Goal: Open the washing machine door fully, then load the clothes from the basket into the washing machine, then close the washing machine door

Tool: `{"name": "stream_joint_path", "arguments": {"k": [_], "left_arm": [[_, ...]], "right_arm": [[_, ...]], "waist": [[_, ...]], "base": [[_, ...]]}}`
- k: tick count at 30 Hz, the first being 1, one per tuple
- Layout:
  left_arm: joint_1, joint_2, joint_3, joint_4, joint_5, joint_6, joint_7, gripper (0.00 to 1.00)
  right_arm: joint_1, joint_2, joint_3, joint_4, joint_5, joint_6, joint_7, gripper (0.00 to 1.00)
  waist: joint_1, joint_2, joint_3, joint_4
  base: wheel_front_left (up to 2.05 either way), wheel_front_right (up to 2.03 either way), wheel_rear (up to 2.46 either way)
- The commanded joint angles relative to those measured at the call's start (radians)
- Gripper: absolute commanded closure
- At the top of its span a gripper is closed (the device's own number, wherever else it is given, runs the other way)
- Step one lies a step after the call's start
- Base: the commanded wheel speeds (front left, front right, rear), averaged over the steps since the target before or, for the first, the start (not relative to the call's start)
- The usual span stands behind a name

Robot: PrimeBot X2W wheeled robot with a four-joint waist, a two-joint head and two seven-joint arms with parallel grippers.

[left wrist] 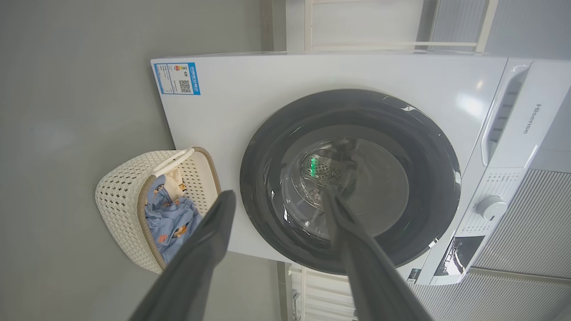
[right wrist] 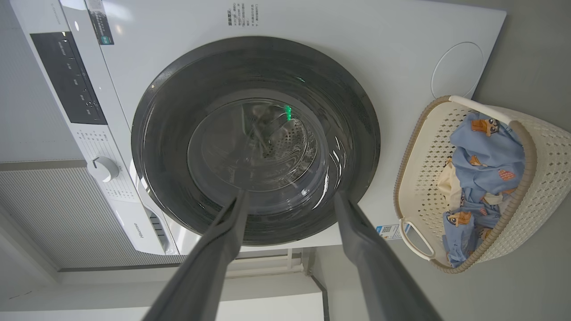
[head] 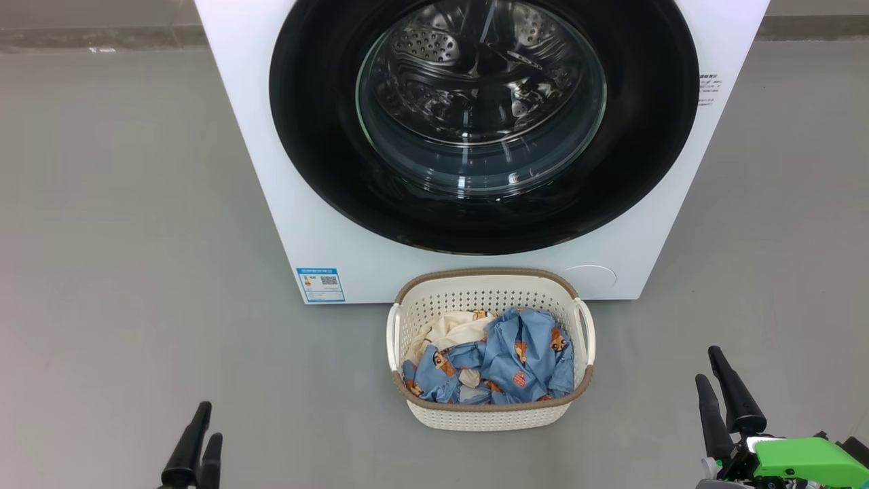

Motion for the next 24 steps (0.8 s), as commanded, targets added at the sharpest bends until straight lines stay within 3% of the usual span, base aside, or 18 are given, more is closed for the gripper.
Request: {"name": "stream_joint_path", "arguments": {"k": [1,24], "left_arm": [[-0.04,0.014,0.001,-0.032,-0.003,-0.001,-0.011,0.0],[-0.067,0.02,-0.019,-0.077,0.098,-0.002,-0.08,0.0]], "right_arm": [[-0.035,-0.005,0.009,-0.03,-0.006,0.0,-0.008,0.0],[-0.072,-0.022,0.072,-0.076,-0.096,0.0,-0.076,0.0]], "waist": [[0.0,0.0,0.001,0.0],[-0.0002,0.0,0.005,0.006]], "base": [[0.0,0.0,0.0],[0.0,0.0,0.0]]}}
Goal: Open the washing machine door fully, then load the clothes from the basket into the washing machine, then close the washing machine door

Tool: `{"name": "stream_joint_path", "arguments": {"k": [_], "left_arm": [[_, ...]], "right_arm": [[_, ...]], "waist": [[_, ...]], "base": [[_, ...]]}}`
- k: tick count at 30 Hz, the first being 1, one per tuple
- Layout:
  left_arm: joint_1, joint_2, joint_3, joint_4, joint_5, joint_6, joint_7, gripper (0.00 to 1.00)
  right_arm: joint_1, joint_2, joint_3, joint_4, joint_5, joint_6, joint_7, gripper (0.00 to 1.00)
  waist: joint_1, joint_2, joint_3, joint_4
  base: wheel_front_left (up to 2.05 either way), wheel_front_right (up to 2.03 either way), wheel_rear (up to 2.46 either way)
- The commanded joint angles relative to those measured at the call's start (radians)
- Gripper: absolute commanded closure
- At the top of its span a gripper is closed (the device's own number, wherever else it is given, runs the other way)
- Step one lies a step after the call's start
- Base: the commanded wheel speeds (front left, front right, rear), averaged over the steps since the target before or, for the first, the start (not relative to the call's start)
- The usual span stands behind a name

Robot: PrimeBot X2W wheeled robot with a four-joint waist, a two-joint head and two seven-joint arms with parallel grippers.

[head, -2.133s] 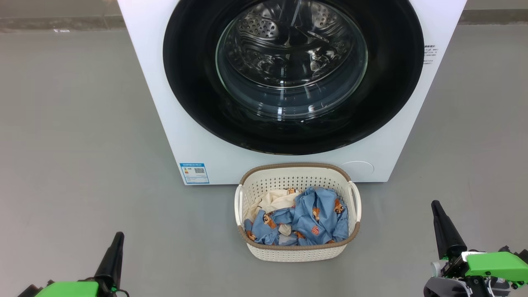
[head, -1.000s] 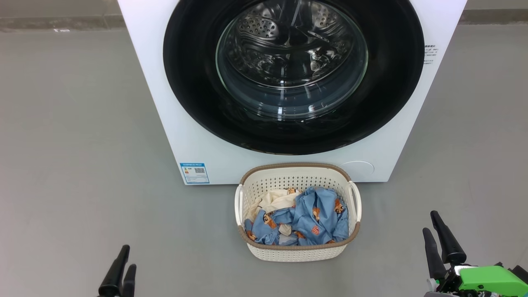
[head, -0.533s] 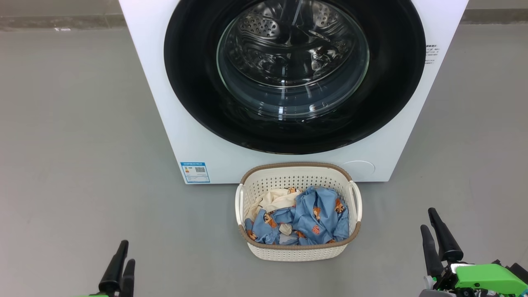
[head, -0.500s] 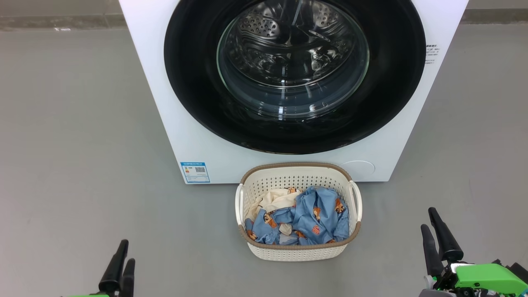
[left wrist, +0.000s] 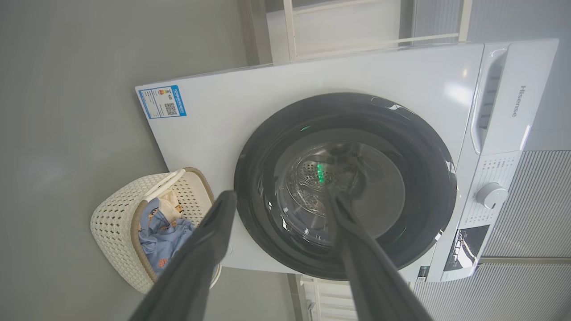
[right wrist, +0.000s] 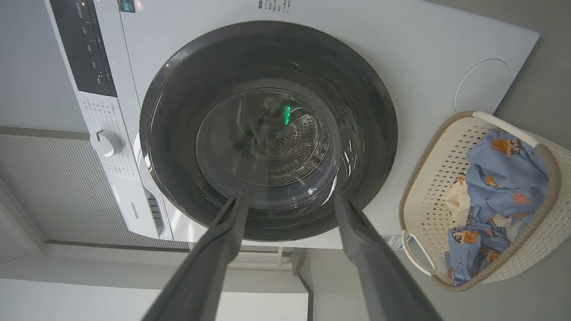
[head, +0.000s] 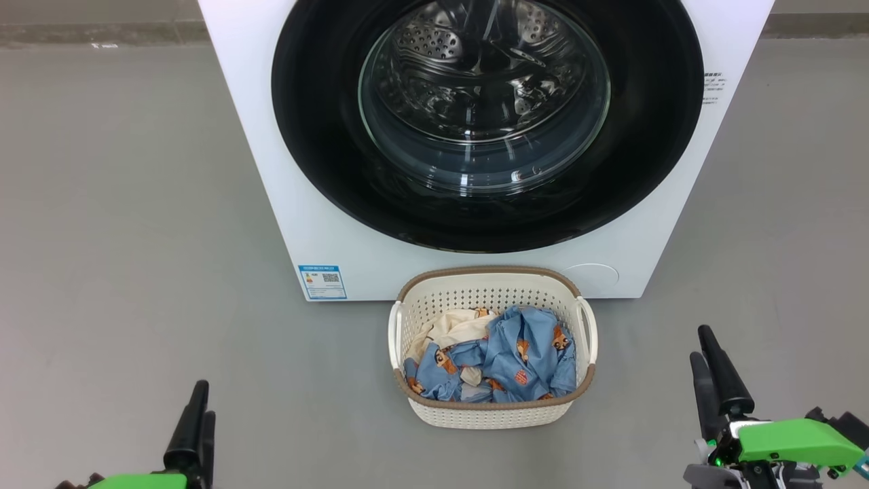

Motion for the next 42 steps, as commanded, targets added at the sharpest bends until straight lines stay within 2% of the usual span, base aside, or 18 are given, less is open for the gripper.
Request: {"name": "stream_joint_path", "arguments": {"k": [1,12,25,35,42], "left_arm": [[-0.048,0.018,0.006,-0.034,0.024,-0.002,-0.012,0.0],[-0.057,0.027,-0.016,-0.057,0.156,-0.002,-0.045,0.0],[-0.065,0.045,-0.047,-0.077,0.4,-0.002,-0.08,0.0],[-0.071,0.045,-0.053,-0.091,0.612,-0.003,-0.109,0.0],[-0.077,0.041,-0.05,-0.094,0.777,-0.003,-0.13,0.0]], "right_arm": [[-0.055,-0.011,0.014,-0.034,-0.02,0.0,-0.009,0.0],[-0.068,-0.018,0.037,-0.05,-0.137,0.001,-0.04,0.0],[-0.083,-0.033,0.07,-0.065,-0.321,0.001,-0.074,0.0],[-0.095,-0.045,0.087,-0.065,-0.523,0.001,-0.101,0.0],[-0.106,-0.043,0.086,-0.059,-0.714,0.001,-0.121,0.0]], "waist": [[-0.0001,0.0,0.0,0.001],[-0.0001,0.0,0.001,0.002],[-0.0001,0.0,0.004,0.0],[-0.0001,0.0,0.004,-0.001],[-0.0001,0.0,0.005,-0.001]], "base": [[0.0,0.0,0.0],[0.0,0.0,0.0],[0.0,0.0,0.0],[0.0,0.0,0.0],[0.0,0.0,0.0]]}}
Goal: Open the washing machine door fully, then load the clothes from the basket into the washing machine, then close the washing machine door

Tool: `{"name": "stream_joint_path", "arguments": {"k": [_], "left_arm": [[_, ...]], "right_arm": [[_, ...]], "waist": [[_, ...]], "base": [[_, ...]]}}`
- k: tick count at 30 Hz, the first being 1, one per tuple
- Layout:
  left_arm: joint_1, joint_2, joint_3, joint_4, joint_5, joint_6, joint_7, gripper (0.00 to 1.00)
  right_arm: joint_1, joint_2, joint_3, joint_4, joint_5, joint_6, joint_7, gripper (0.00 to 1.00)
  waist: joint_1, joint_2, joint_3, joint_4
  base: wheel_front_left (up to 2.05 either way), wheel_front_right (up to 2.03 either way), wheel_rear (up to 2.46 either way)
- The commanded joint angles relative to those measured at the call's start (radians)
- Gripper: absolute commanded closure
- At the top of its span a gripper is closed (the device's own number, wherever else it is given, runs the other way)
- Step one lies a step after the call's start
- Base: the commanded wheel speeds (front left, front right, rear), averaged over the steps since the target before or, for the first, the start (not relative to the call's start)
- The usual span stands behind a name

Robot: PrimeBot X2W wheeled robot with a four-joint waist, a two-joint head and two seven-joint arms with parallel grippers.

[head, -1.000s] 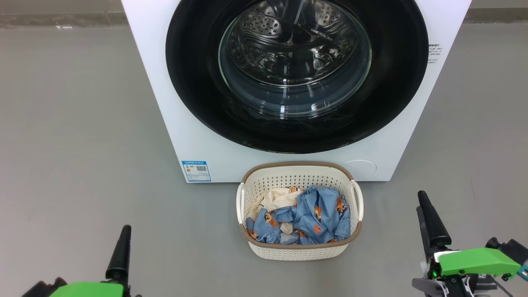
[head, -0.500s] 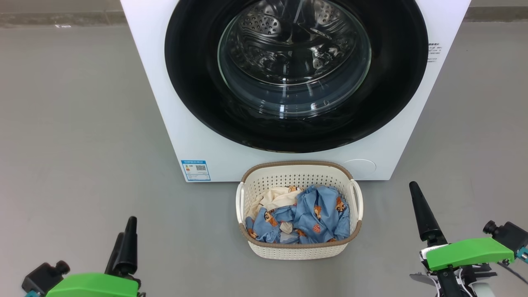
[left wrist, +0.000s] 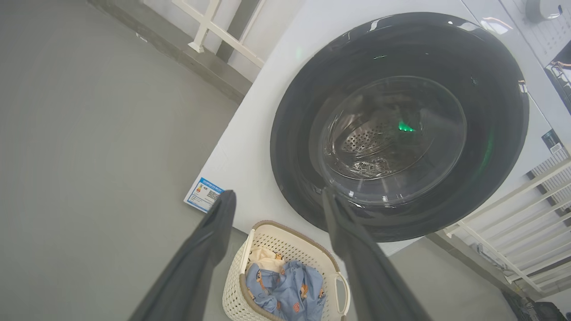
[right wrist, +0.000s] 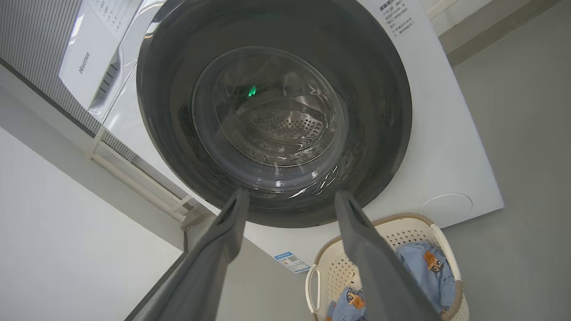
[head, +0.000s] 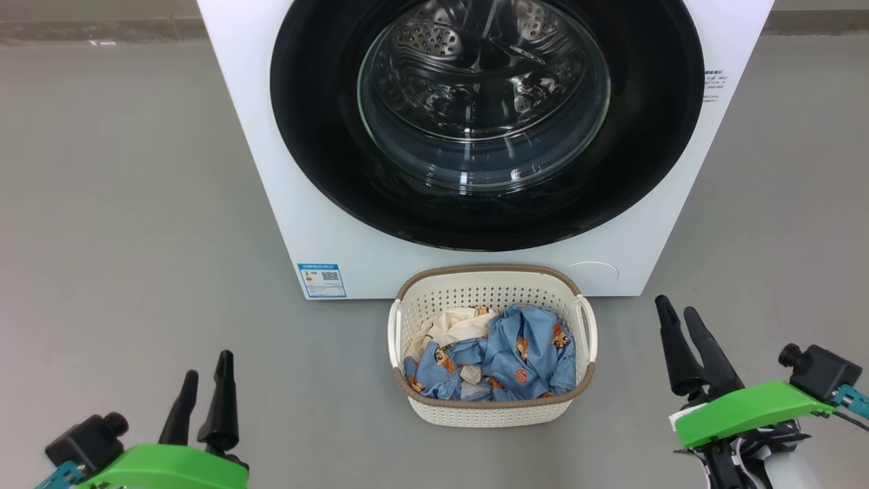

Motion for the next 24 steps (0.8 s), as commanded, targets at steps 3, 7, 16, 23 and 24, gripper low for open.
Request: {"name": "stream_joint_path", "arguments": {"k": [3,7,16,23,24], "left_arm": [[-0.055,0.011,0.014,-0.03,0.083,-0.002,-0.02,0.0],[-0.058,0.008,0.019,-0.025,0.147,-0.002,-0.035,0.0],[-0.063,0.003,0.035,-0.005,0.241,-0.002,-0.061,0.0],[-0.07,0.002,0.034,0.017,0.298,-0.002,-0.082,0.0],[-0.071,0.002,0.035,0.019,0.308,-0.002,-0.085,0.0]], "right_arm": [[-0.051,-0.007,0.025,-0.028,-0.099,0.001,-0.022,0.0],[-0.054,-0.003,0.03,-0.034,-0.181,0.001,-0.035,0.0],[-0.06,-0.004,0.048,-0.039,-0.299,0.001,-0.061,0.0],[-0.065,-0.005,0.057,-0.031,-0.387,0.001,-0.08,0.0],[-0.066,-0.005,0.058,-0.029,-0.399,0.001,-0.083,0.0]], "waist": [[0.0,0.0,0.0,0.002],[0.0,0.0,-0.002,0.005],[0.0,0.0,-0.007,0.008],[0.0,0.0,-0.009,0.008],[0.0,0.0,-0.009,0.008]], "base": [[0.0,0.0,0.0],[0.0,0.0,0.0],[0.0,0.0,0.0],[0.0,0.0,0.0],[0.0,0.0,0.0]]}}
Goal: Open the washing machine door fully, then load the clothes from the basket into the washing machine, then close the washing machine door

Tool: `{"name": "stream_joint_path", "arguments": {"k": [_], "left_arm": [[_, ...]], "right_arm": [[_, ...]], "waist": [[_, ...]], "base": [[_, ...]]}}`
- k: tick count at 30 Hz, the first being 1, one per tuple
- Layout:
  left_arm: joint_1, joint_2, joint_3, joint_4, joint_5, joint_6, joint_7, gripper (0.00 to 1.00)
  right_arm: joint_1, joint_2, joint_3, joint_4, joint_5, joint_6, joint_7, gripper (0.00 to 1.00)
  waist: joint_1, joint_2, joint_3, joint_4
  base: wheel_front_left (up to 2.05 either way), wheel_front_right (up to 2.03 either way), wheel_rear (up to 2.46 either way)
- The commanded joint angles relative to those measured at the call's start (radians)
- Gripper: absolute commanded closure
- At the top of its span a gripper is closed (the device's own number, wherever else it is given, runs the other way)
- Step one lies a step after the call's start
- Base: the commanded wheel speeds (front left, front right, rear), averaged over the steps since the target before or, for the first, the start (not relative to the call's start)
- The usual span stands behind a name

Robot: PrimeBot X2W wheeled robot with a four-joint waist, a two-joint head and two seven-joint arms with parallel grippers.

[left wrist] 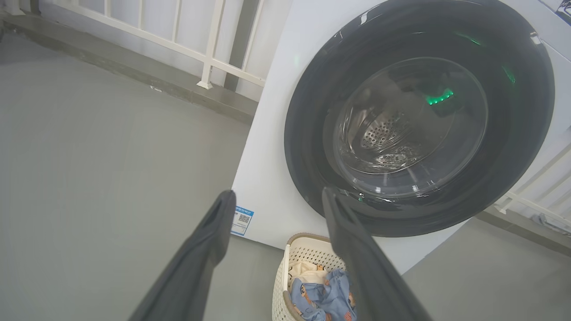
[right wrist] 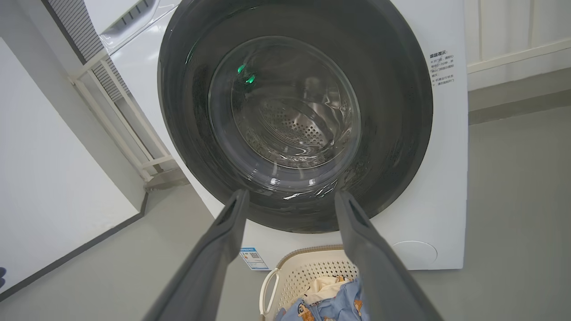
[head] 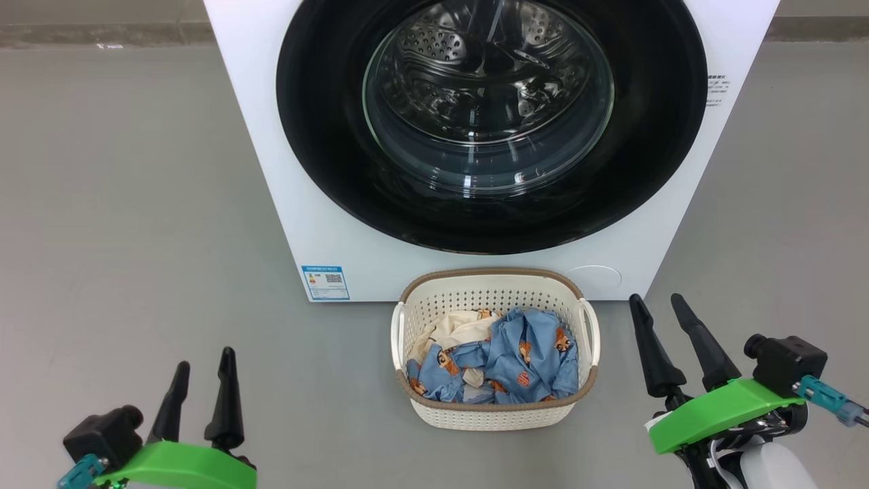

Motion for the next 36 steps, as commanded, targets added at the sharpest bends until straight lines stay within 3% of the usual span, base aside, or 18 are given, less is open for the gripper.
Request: {"name": "stream_joint_path", "arguments": {"k": [1,26,36], "left_arm": [[-0.05,0.011,0.027,-0.019,0.028,-0.002,-0.013,0.0],[-0.073,0.014,0.016,-0.021,0.287,-0.003,-0.086,0.0],[-0.073,0.014,0.017,-0.019,0.282,-0.003,-0.087,0.0]], "right_arm": [[-0.046,-0.006,0.026,-0.023,-0.03,0.001,-0.014,0.0],[-0.081,-0.002,0.032,-0.002,-0.337,0.002,-0.084,0.0],[-0.079,0.003,0.028,-0.006,-0.339,0.002,-0.084,0.0]], "waist": [[0.0,-0.0001,0.0,0.0],[0.0,-0.0001,0.001,0.002],[0.0,-0.0001,-0.001,0.001]], "base": [[0.0,0.0,0.0],[0.0,0.0,0.0],[0.0,0.0,0.0]]}}
